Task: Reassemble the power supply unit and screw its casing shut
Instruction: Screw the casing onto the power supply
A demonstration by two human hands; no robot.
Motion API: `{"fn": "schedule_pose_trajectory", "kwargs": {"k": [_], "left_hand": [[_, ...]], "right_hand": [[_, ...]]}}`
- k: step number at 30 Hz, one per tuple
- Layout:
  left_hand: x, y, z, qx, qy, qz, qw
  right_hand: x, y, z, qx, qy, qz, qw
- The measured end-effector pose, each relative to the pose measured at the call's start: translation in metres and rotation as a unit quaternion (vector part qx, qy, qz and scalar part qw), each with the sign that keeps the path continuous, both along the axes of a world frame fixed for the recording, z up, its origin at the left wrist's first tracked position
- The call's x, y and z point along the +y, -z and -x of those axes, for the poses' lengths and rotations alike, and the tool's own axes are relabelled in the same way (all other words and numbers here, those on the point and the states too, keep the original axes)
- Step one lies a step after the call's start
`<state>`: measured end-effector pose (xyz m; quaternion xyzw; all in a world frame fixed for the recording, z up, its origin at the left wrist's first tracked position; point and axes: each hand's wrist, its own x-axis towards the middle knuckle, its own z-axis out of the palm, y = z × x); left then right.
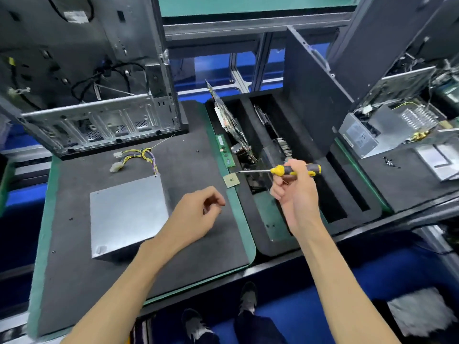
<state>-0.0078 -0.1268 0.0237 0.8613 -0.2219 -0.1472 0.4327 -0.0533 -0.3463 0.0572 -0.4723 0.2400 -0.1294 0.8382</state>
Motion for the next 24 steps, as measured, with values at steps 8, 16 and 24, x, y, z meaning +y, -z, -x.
{"fn": "schedule_pose_trajectory", "kwargs": {"k": [8,16,24], "left_hand": [[-0.138,0.055,-0.008,-0.134,0.155,-0.205,0.957],[-0.2,0.117,-0.006,-0.169,0.238,-0.438,0.85],[-0.225,0.14,-0.002,-0.142,0.257,-0.501,0.814]], "right_hand": [[-0.085,0.051,0.029,0.086,0.065,0.004,0.994],[-0.131,0.085,0.035,0.078,0.057,-0.022,0.995],[-0.149,0.106,0.034,0.098,0.014,-0.024,0.995]]}}
